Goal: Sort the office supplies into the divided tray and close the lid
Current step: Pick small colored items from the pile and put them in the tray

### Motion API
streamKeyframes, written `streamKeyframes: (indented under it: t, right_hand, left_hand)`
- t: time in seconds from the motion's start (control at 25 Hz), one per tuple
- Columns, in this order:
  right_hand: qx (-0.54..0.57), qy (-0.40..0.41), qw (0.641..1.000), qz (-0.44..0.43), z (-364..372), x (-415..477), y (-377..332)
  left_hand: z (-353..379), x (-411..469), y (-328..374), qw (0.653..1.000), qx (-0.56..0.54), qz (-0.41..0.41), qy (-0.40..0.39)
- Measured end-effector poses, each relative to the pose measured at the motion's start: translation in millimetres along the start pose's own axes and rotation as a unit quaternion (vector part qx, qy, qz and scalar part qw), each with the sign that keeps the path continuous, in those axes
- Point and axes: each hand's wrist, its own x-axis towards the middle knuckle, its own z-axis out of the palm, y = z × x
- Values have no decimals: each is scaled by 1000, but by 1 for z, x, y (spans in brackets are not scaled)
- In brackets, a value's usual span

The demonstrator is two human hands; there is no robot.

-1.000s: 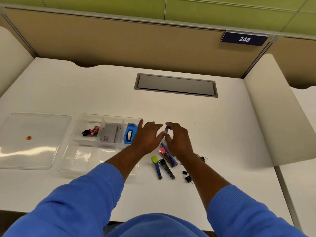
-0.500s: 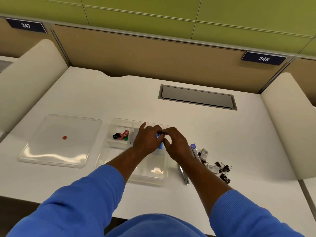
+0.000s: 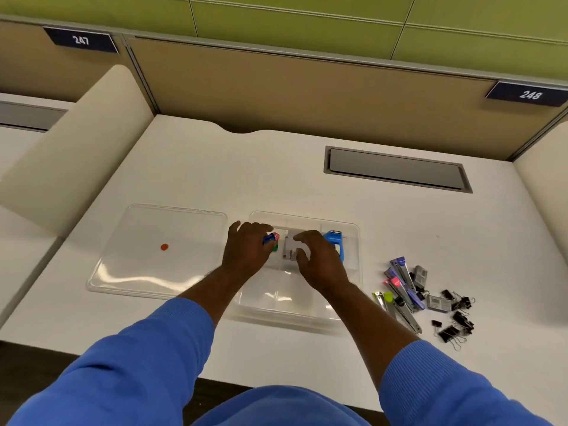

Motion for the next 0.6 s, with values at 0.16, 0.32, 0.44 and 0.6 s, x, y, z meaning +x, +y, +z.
streamKeyframes:
  t: [0.16,0.32,0.44,0.6]
  right_hand:
    - [-23,15,999,23,12,3,-6]
    - [-50,31,998,31,14,4,-5]
    - [-70,47,996,35,12,3,1]
    - [-116,52,991,40,0,-4,16]
  left_hand:
    - [4,1,-17,999,33,22,-4]
    - [5,4,-16,997,34,61,-16]
    - [5,7,-7,992,52,100,-52]
    - [10,9,12,985,51,142,-79]
